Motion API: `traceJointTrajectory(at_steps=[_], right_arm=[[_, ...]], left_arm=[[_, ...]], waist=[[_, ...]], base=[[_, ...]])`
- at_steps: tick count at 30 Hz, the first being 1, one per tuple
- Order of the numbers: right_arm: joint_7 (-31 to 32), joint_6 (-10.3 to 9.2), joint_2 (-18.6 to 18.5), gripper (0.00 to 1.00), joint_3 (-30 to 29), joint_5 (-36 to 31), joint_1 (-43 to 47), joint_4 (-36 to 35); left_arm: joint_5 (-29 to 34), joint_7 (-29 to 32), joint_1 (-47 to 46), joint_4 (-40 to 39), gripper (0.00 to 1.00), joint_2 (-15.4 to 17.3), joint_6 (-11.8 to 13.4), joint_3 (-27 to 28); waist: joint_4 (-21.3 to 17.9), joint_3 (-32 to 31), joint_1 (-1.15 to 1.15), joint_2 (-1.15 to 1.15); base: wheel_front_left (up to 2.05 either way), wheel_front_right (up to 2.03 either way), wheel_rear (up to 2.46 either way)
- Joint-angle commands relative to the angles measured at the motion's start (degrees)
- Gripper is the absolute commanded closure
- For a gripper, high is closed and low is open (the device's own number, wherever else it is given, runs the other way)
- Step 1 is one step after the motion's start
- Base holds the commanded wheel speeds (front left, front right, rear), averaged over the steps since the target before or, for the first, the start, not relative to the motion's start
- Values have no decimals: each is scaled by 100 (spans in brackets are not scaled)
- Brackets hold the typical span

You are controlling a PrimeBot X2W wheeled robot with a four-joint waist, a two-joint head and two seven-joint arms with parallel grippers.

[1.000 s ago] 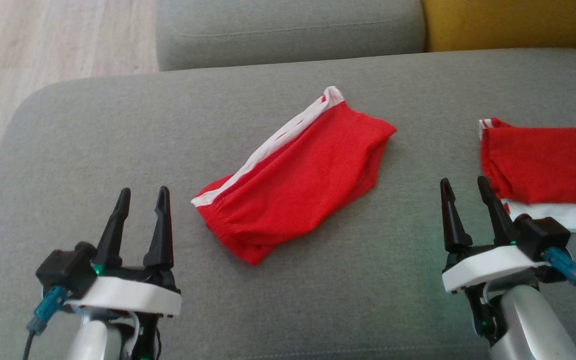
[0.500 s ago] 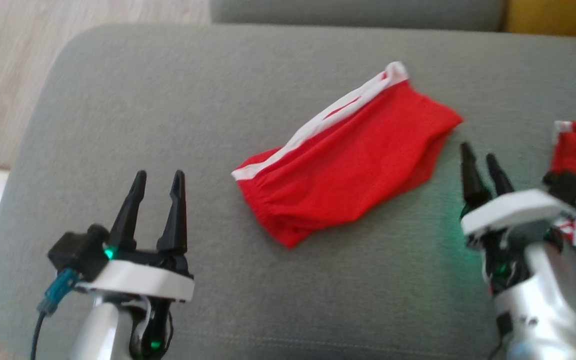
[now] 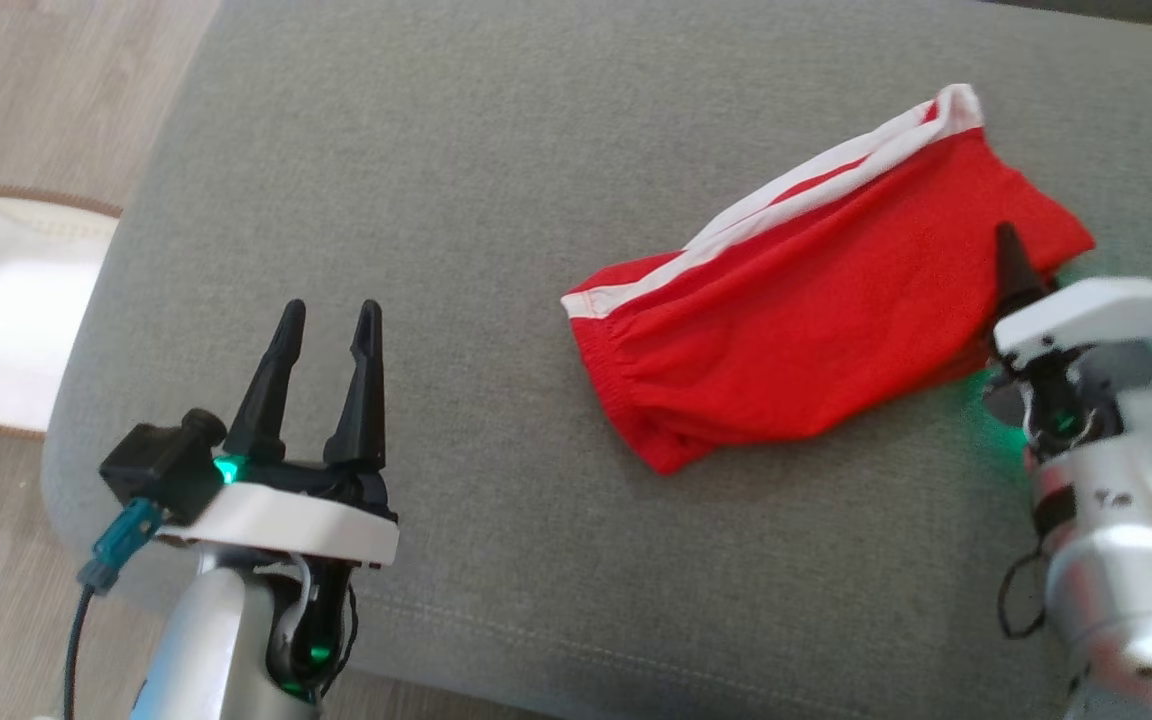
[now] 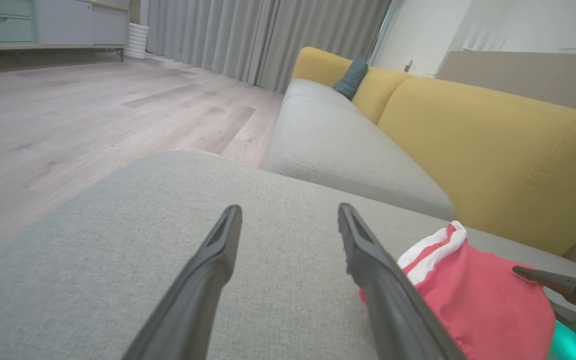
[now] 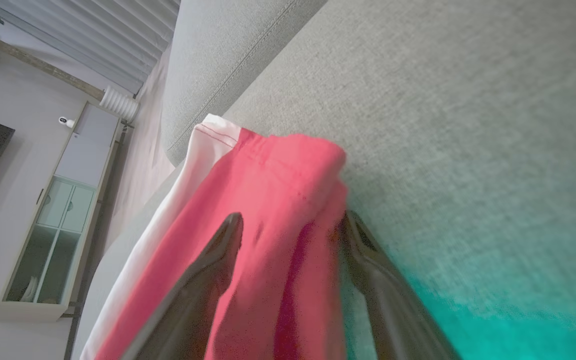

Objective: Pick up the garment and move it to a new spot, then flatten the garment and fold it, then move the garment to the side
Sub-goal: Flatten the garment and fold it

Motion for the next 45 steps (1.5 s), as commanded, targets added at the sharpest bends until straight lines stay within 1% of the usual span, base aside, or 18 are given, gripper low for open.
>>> traceJointTrajectory(at_steps=[1,7,11,13,18,21,23,28,30,35,39,42,45], right_arm=[[78,-4,93,0,21,-70,-206,144],[367,-4,89,0,-340,-376,-701,777],[512,-4,88,0,-403,-545,-944,996],[513,-4,88,100,-420,-597,-1029,1042],[297,-4,89,100,-525,-545,-1084,995],[201,-4,91,100,-481,-347,-1045,867],[143,-4,92,100,-379,-82,-969,741],[-273,-4,93,100,-193,495,-480,338],[-479,-4,93,100,-51,885,-116,67],[-995,-4,93,100,217,1146,591,-216],[-1329,-4,93,100,338,1518,964,-299],[-1462,-4,94,100,542,1804,1146,-340],[-1570,-4,94,100,818,1938,1202,-400]], left_arm=[[44,-29,-232,-188,0,27,-17,195],[-25,-29,-294,-215,0,27,-22,113],[-58,-29,-312,-209,0,27,4,92],[-59,-29,-314,-211,0,27,15,101],[-31,-29,-322,-183,0,27,23,136],[-6,-29,-324,-160,0,27,15,147],[9,-29,-315,-141,0,27,7,160],[39,-29,-256,-109,0,27,-12,138],[54,-29,-213,-105,0,27,-16,174],[45,-29,-97,-118,0,27,-4,218],[33,-29,-3,-127,0,27,7,209],[32,-29,46,-121,0,27,14,184],[36,-29,72,-105,0,27,11,146]], waist=[[84,69,0,0],[238,190,0,0],[282,230,0,0],[274,240,0,0],[191,197,0,0],[70,125,0,0],[-44,60,0,0],[-380,-152,0,0],[-584,-308,0,0],[-851,-516,0,0],[-993,-601,0,0],[-1050,-638,0,0],[-1061,-678,0,0]], base=[[0,0,0],[0,0,0],[0,0,0],[0,0,0],[0,0,0],[0,0,0],[0,0,0],[0,0,0],[0,0,0],[0,0,0],[0,0,0],[0,0,0],[0,0,0]])
